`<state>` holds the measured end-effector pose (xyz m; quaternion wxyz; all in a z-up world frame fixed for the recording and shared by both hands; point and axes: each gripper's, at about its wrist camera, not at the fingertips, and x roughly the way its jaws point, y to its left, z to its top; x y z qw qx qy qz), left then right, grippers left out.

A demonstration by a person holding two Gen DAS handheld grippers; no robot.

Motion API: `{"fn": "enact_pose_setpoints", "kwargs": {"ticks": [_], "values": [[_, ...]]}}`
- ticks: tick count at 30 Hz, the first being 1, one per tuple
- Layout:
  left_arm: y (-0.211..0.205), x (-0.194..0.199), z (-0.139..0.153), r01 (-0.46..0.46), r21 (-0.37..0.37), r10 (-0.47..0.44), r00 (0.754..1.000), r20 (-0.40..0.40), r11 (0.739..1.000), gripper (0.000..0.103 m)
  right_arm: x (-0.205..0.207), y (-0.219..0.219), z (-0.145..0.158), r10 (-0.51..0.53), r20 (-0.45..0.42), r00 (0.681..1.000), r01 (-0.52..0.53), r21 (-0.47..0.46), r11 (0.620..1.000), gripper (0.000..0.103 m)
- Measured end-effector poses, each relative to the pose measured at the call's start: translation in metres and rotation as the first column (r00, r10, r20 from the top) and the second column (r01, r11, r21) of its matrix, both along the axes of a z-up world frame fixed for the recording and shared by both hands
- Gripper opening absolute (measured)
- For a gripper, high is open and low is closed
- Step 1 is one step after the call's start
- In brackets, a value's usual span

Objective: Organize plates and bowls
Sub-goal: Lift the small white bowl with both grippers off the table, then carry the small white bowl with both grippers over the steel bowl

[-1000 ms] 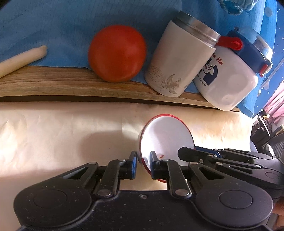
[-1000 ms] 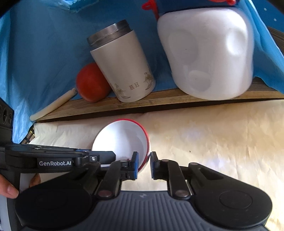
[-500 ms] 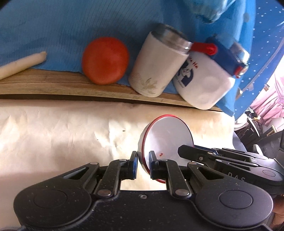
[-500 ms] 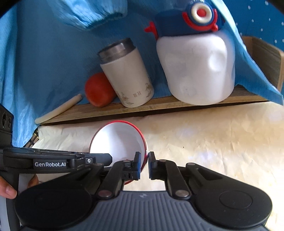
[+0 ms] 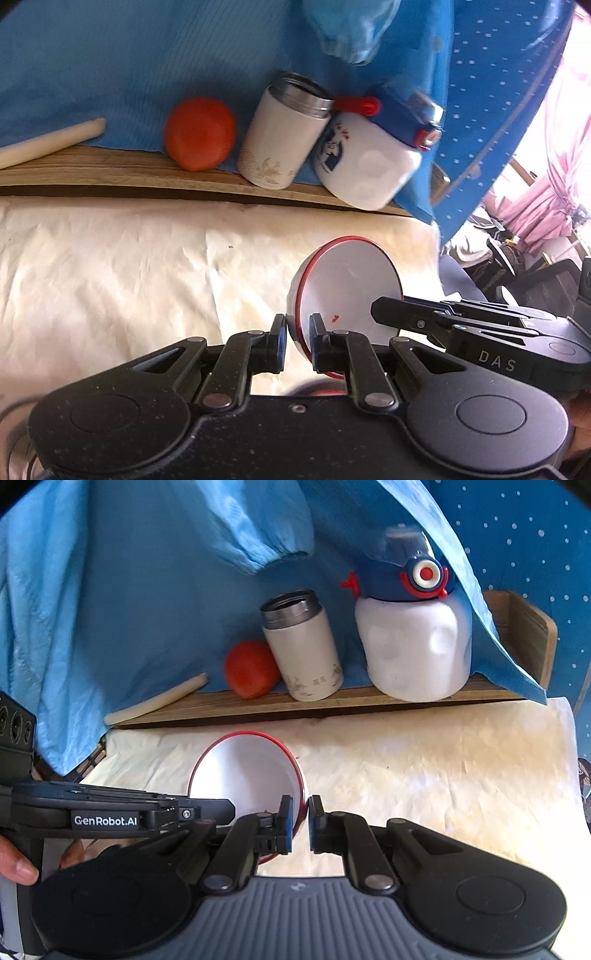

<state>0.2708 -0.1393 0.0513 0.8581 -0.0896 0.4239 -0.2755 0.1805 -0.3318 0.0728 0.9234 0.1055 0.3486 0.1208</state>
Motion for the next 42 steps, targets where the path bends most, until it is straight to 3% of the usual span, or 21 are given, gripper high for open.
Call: {"fn": "enact_pose_setpoints", "kwargs": {"ticks": [17, 35, 42], "values": [[0.012, -0.062, -0.007, 0.085, 0.038, -0.083, 0.996, -0.045, 0.996, 0.013, -0.062, 0.014, -0.003, 0.038, -0.095, 0.995, -0.041, -0.028, 0.999, 0.009], [0.006, -0.061, -0.023, 0.115, 0.092, -0.105, 0.989, -0.102, 0.989, 0.014, -0.051, 0.018, -0.018, 0.069, -0.189, 0.980, -0.079, -0.044, 0.996, 0.009], [-0.002, -0.066, -0.018, 0.131, 0.163, -0.122, 0.990, -0.064, 0.978, 0.015, -0.046, 0.021, -0.020, 0.084, -0.215, 0.973, -0.098, -0.055, 0.994, 0.009]]}}
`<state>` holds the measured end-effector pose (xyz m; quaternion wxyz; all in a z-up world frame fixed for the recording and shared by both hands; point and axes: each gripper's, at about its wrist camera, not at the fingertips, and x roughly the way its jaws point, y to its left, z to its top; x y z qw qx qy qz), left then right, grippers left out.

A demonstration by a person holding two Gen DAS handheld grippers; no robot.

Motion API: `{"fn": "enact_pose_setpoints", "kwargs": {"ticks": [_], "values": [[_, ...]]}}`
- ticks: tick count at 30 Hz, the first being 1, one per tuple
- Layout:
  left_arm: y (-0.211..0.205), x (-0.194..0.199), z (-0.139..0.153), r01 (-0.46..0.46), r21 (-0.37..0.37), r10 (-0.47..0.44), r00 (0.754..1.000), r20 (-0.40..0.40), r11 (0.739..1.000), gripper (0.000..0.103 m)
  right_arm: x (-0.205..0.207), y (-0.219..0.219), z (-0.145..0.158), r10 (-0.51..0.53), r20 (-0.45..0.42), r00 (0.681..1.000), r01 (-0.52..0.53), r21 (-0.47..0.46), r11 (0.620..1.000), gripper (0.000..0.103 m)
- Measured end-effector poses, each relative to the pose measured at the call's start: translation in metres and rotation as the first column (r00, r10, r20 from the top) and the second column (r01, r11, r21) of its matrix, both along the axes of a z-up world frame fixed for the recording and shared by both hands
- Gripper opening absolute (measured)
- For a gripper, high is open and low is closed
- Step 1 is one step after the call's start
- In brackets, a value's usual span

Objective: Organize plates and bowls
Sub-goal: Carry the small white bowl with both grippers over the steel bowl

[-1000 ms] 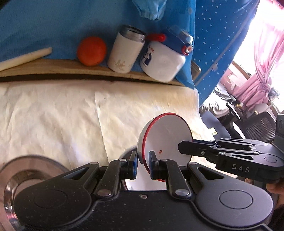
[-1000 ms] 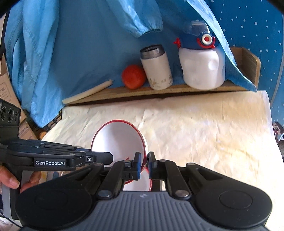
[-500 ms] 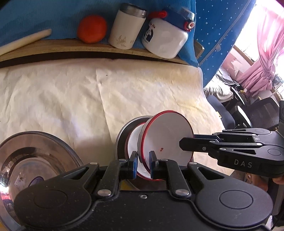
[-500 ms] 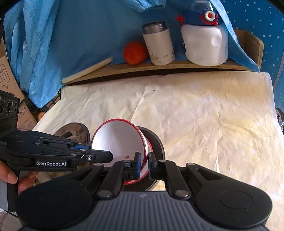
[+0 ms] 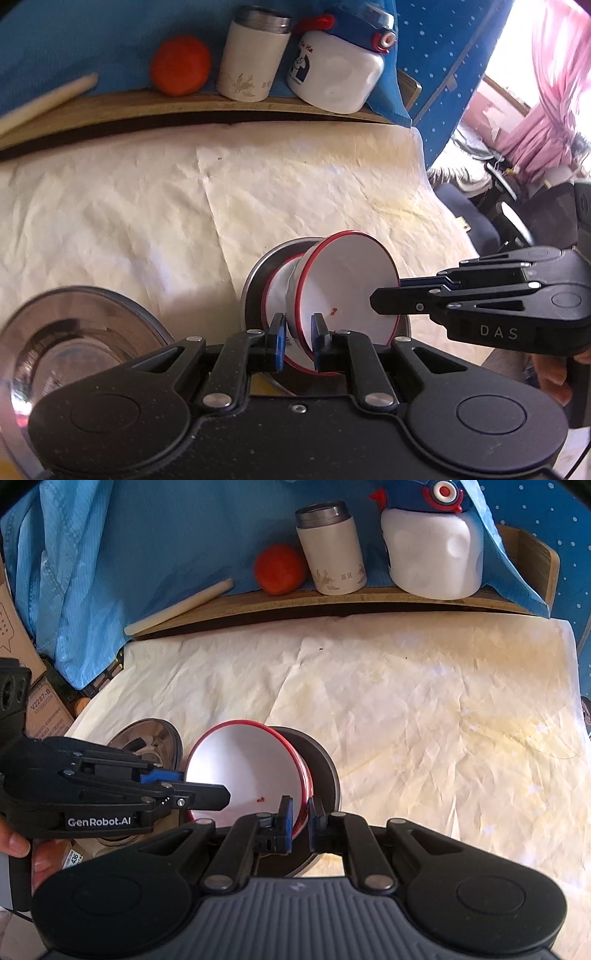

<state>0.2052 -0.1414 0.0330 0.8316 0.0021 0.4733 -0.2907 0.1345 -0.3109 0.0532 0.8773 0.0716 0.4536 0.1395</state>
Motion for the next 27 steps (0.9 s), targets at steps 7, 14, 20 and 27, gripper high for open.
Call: {"fn": "enact_pose_setpoints", "kwargs": {"ticks": [7, 14, 20, 27], "values": [[-0.006, -0.001, 0.004, 0.023, 0.055, -0.024, 1.000, 0.009, 0.998, 0.016, 0.003, 0.002, -0.001, 0.015, -0.018, 1.000, -0.016, -0.018, 1.000, 0.010], [-0.008, 0.000, 0.004, 0.032, 0.069, -0.033, 0.999, 0.008, 0.997, 0.018, 0.005, 0.001, -0.002, 0.021, -0.023, 1.000, -0.021, -0.015, 1.000, 0.010], [-0.004, 0.002, 0.004, 0.013, 0.071, -0.013, 1.000, 0.007, 0.997, 0.023, 0.004, 0.001, -0.001, 0.021, -0.018, 1.000, -0.021, -0.019, 1.000, 0.012], [0.002, 0.004, 0.002, 0.002, 0.050, -0.002, 1.000, -0.011, 0.999, 0.024, 0.000, 0.002, 0.003, 0.020, -0.007, 1.000, -0.020, -0.019, 1.000, 0.015]]}}
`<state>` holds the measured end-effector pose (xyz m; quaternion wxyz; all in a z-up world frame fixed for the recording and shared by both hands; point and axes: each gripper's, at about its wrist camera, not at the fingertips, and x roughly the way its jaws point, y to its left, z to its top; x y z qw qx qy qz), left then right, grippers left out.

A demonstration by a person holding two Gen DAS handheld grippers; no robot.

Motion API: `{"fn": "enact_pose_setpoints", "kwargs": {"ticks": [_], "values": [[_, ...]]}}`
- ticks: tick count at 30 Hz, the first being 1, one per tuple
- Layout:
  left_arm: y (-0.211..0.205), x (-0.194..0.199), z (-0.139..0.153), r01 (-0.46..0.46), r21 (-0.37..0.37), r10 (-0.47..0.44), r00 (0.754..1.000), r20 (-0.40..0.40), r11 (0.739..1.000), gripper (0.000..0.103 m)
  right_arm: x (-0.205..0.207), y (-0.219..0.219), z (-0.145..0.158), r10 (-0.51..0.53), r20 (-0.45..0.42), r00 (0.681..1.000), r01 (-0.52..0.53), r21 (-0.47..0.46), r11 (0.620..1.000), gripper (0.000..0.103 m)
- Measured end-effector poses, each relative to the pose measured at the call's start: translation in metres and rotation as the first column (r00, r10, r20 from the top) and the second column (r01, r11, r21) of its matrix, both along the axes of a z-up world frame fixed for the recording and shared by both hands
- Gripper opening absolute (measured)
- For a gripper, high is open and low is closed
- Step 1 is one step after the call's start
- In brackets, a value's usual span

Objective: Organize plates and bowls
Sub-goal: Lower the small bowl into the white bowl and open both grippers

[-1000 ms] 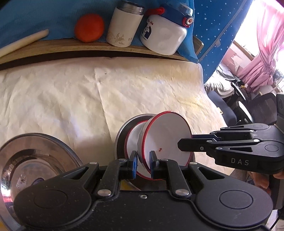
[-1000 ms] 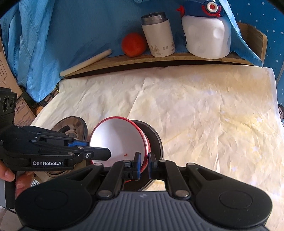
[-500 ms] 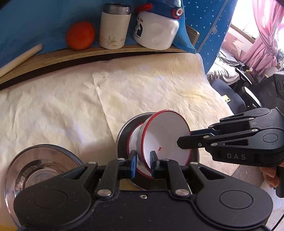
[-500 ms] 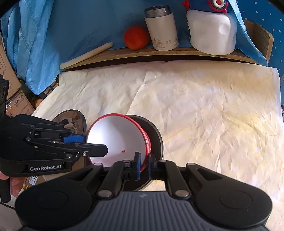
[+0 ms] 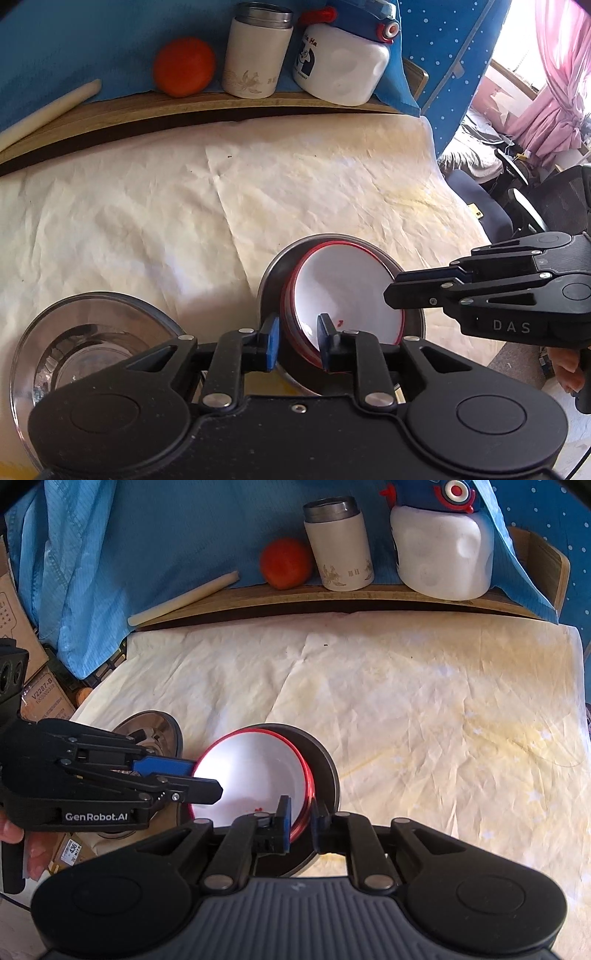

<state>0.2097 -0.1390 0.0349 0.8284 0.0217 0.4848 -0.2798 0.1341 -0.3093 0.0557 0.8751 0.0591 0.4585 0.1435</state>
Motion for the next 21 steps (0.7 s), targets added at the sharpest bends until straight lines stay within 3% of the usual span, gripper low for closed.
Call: {"fn": "enact_pose_setpoints", "kwargs": {"ticks": [6, 9, 11, 15, 17, 21], "values": [[0.008, 0.000, 0.001, -0.004, -0.055, 0.003, 1.000, -0.010, 0.998, 0.030, -0.005, -0.002, 0.004, -0.011, 0.014, 1.000, 0.011, 0.008, 1.000, 0.020], [0.014, -0.002, 0.006, -0.008, -0.080, 0.008, 1.000, 0.001, 0.997, 0.041, -0.008, -0.005, 0.010, -0.016, 0.035, 0.999, 0.015, 0.017, 1.000, 0.035], [0.018, -0.003, 0.011, -0.035, -0.084, 0.037, 0.999, 0.027, 0.996, 0.062, -0.011, -0.007, 0.014, -0.019, 0.049, 0.999, 0.018, 0.021, 1.000, 0.042], [0.031, -0.002, 0.020, -0.070, -0.113, 0.076, 0.996, 0.054, 0.991, 0.067, -0.017, -0.011, 0.022, -0.027, 0.073, 0.997, 0.025, 0.029, 0.999, 0.059], [0.037, -0.002, 0.023, -0.088, -0.117, 0.097, 0.993, 0.070, 0.989, 0.078, -0.020, -0.014, 0.026, -0.032, 0.084, 0.996, 0.029, 0.030, 0.999, 0.067], [0.044, -0.003, 0.025, -0.104, -0.083, 0.113, 0.987, 0.111, 0.991, 0.089, -0.029, -0.020, 0.031, -0.040, 0.090, 0.995, 0.037, 0.036, 0.999, 0.089]]}}
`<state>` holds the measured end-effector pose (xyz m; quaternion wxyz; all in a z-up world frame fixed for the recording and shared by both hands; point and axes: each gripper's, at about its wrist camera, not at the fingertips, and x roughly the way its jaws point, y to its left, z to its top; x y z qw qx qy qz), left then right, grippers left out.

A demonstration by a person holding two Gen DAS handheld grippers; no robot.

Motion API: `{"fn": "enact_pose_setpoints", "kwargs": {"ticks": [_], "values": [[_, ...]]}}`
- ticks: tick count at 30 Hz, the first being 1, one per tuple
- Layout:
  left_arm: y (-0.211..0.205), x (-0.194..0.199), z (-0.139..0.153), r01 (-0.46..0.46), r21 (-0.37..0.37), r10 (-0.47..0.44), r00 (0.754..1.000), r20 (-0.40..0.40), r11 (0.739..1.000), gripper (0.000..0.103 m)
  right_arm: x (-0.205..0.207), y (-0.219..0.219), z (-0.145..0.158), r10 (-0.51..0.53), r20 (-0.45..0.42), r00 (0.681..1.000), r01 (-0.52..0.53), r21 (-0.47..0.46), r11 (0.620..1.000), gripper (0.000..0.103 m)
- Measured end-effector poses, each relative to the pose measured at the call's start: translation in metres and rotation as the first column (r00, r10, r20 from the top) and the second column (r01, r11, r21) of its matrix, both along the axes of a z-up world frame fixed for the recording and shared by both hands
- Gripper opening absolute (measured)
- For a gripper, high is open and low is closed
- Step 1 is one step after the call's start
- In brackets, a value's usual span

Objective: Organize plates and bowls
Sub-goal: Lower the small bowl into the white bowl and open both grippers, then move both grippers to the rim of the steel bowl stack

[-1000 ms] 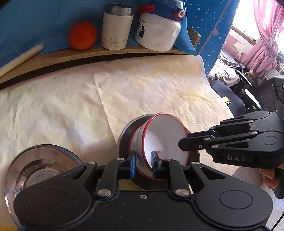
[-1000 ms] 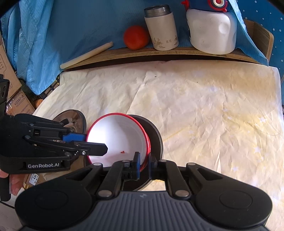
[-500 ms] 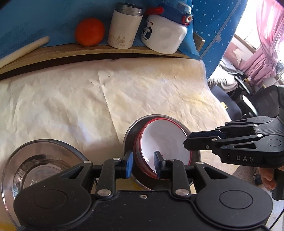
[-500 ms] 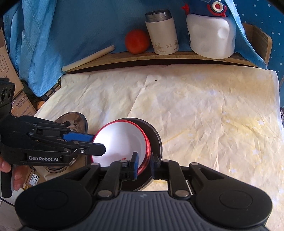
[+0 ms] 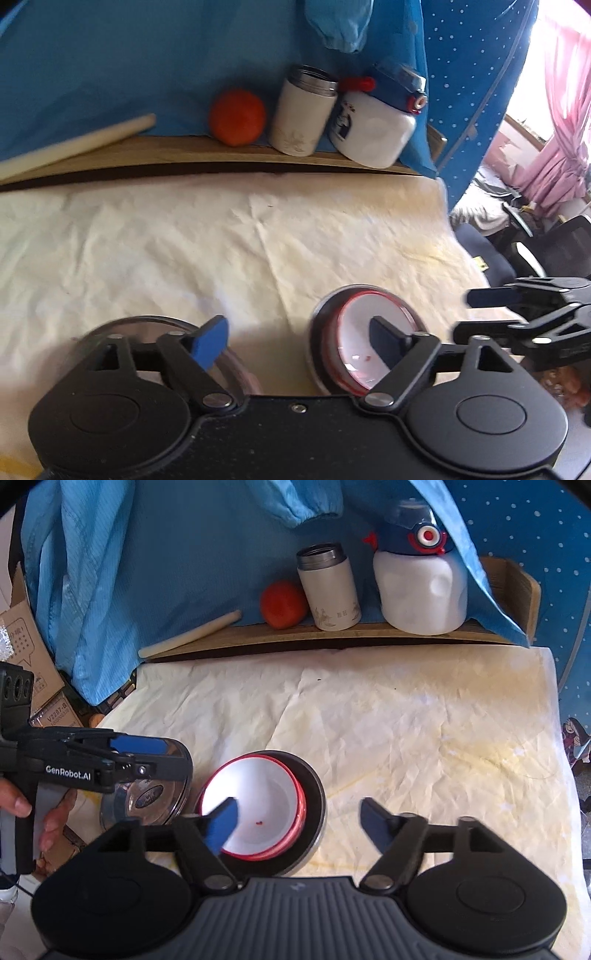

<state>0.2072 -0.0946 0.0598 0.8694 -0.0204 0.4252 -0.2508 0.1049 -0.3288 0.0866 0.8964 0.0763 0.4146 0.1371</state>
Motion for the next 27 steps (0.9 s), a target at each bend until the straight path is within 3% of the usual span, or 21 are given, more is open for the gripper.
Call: {"fn": "enact_pose_setpoints", "kwargs": {"ticks": [2, 5, 12, 18, 27], "values": [[0.002, 0.000, -0.002, -0.006, 0.020, 0.006, 1.000, 0.003, 1.000, 0.098, -0.002, -0.002, -0.001, 0.001, -0.012, 1.000, -0.001, -0.011, 1.000, 0.094], [0.004, 0.000, -0.007, -0.013, 0.058, 0.013, 1.000, -0.002, 0.998, 0.102, -0.004, -0.004, -0.004, -0.010, -0.039, 0.999, 0.008, -0.039, 0.999, 0.102], [0.006, 0.009, -0.020, -0.028, 0.144, 0.038, 0.997, -0.062, 0.989, 0.102, 0.002, -0.009, -0.016, -0.038, -0.137, 0.990, 0.024, -0.103, 0.994, 0.103], [0.007, 0.019, -0.025, -0.025, 0.172, 0.049, 0.990, -0.136, 0.985, 0.102, 0.012, -0.011, -0.022, -0.030, -0.165, 0.986, 0.008, -0.132, 0.991, 0.103], [-0.006, 0.032, -0.031, -0.004, 0.227, 0.044, 0.984, -0.172, 0.974, 0.102, 0.028, -0.014, -0.029, -0.027, -0.196, 0.980, -0.003, -0.152, 0.988, 0.103]]}}
